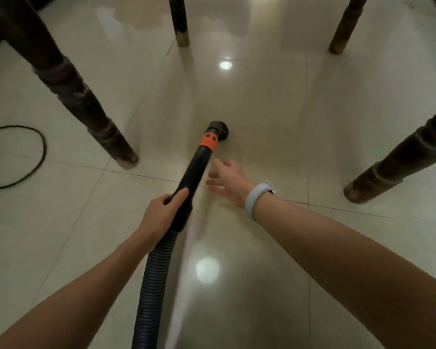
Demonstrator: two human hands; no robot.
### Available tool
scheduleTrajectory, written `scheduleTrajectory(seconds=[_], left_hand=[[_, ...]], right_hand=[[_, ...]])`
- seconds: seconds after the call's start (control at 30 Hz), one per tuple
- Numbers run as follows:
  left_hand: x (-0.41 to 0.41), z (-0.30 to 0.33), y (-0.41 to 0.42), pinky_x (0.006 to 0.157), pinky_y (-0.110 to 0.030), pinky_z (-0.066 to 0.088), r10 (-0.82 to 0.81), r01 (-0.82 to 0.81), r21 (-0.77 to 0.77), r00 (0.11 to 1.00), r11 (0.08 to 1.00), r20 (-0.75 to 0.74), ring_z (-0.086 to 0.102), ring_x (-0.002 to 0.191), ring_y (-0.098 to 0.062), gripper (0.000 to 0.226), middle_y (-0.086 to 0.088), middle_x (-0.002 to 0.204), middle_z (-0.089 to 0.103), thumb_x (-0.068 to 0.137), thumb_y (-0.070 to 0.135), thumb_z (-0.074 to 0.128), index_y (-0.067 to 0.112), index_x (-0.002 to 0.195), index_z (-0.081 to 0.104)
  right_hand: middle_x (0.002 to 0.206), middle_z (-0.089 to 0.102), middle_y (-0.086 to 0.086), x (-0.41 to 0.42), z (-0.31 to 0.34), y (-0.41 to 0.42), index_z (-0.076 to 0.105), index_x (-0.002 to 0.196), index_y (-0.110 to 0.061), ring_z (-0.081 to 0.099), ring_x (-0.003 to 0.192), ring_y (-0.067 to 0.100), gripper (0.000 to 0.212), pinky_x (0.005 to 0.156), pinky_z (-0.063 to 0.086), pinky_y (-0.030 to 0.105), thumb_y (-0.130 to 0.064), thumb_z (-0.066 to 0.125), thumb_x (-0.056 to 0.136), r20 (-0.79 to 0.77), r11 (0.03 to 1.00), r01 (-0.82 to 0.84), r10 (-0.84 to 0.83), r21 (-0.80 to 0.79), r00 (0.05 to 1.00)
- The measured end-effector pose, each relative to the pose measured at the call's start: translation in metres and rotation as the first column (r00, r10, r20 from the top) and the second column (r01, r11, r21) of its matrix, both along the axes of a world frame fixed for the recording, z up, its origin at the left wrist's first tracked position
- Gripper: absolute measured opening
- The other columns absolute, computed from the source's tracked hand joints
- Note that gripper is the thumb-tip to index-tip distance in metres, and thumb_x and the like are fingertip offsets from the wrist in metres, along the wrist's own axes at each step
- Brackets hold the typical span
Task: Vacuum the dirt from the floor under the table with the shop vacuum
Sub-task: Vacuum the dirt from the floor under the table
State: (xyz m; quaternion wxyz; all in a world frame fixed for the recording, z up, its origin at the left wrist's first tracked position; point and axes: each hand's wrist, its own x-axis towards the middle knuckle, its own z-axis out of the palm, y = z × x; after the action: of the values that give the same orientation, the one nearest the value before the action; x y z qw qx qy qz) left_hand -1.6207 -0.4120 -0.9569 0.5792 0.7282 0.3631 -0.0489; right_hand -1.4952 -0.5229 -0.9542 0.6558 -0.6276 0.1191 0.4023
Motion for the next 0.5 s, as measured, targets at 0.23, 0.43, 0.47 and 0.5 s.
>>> scheduleTrajectory(seconds=[0.23,0.43,0.47,0.5], left_hand=[[0.016,-0.007,0.023,0.071,-0.043,0.055,0.177,-0.176,-0.043,0.984,0.983,0.014,0.063,0.074,-0.032,0.047,-0.02,0.087,0.066,0.088,0.05,0.055,0.004,0.095,0.063],[-0.002,-0.003,-0.016,0.056,-0.032,0.051,-0.096,0.096,-0.01,0.995,0.995,-0.027,0.064,0.062,-0.025,0.039,-0.016,0.079,0.067,0.089,0.041,0.058,0.003,0.092,0.065],[-0.007,-0.003,-0.025,0.055,-0.03,0.052,-0.129,0.129,0.001,0.991,0.992,-0.038,0.064,0.06,-0.023,0.038,-0.014,0.077,0.067,0.089,0.04,0.059,0.003,0.091,0.065],[-0.012,-0.002,-0.032,0.053,-0.029,0.051,-0.166,0.167,0.014,0.985,0.986,-0.05,0.064,0.058,-0.021,0.036,-0.012,0.076,0.067,0.089,0.04,0.058,0.005,0.09,0.065]], right_hand=[[0.113,0.046,0.009,0.004,-0.029,-0.037,0.028,0.145,-0.008,0.053,0.091,0.021,0.049,0.074,0.052,0.031,-0.021,0.04,0.1,0.024,0.981,-0.02,0.025,-0.191,0.999],[0.123,0.054,0.016,0.017,-0.021,-0.048,0.039,0.136,-0.006,0.056,0.098,0.027,0.044,0.085,0.05,0.037,-0.031,0.04,0.101,-0.039,0.992,0.092,-0.096,-0.091,0.995],[0.125,0.054,0.017,0.017,-0.018,-0.044,0.041,0.133,-0.008,0.057,0.096,0.028,0.043,0.08,0.05,0.037,-0.035,0.042,0.1,-0.053,0.994,0.098,-0.101,-0.049,0.994],[0.124,0.054,0.017,0.016,-0.015,-0.04,0.043,0.129,-0.009,0.058,0.094,0.028,0.043,0.074,0.051,0.036,-0.038,0.045,0.098,-0.07,0.994,0.108,-0.108,-0.013,0.992]])
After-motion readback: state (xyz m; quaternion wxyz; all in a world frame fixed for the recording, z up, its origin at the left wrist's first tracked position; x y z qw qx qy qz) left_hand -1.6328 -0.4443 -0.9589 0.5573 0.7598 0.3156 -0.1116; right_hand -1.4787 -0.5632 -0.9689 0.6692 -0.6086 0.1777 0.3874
